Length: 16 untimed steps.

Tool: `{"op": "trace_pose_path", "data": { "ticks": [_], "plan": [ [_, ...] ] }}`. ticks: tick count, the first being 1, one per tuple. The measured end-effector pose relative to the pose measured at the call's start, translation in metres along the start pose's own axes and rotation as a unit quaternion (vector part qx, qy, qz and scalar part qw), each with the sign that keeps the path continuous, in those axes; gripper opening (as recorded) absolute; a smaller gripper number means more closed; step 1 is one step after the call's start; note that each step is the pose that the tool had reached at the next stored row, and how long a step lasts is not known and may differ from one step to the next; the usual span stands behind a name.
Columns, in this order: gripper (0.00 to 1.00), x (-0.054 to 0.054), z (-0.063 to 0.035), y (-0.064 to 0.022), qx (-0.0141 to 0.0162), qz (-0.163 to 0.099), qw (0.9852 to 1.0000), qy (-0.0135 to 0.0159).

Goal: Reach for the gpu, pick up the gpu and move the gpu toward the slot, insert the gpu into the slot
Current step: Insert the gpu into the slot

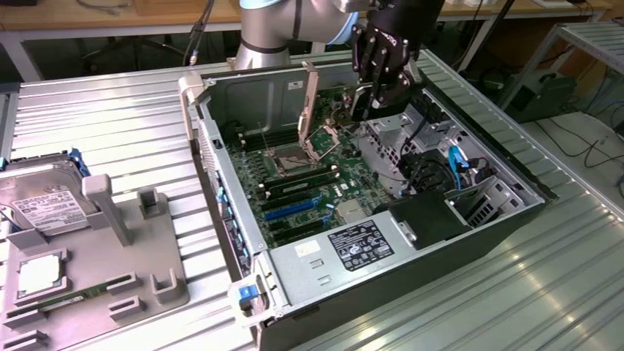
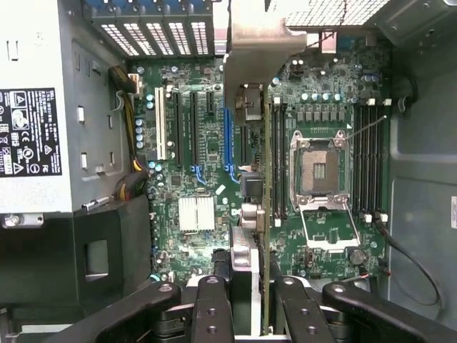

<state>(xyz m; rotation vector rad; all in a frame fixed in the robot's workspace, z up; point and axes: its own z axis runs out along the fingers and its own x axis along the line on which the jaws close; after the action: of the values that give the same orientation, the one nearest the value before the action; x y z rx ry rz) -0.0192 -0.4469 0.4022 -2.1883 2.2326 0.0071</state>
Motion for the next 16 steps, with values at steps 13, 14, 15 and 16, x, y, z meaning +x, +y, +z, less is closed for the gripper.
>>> {"op": "trace_pose_path", "data": {
  "ticks": [13,14,15,16],
  "plan": [
    [0.28,0.0,0.004,0.0072,-0.0006,0.003,1.0,0.0],
    [0.28,0.0,0.0047,0.0087,-0.0006,0.004,1.0,0.0],
    [0.28,0.0,0.0054,0.0101,-0.0006,0.004,1.0,0.0],
    [0.28,0.0,0.0061,0.0119,-0.0006,0.004,1.0,0.0]
  ]
}}
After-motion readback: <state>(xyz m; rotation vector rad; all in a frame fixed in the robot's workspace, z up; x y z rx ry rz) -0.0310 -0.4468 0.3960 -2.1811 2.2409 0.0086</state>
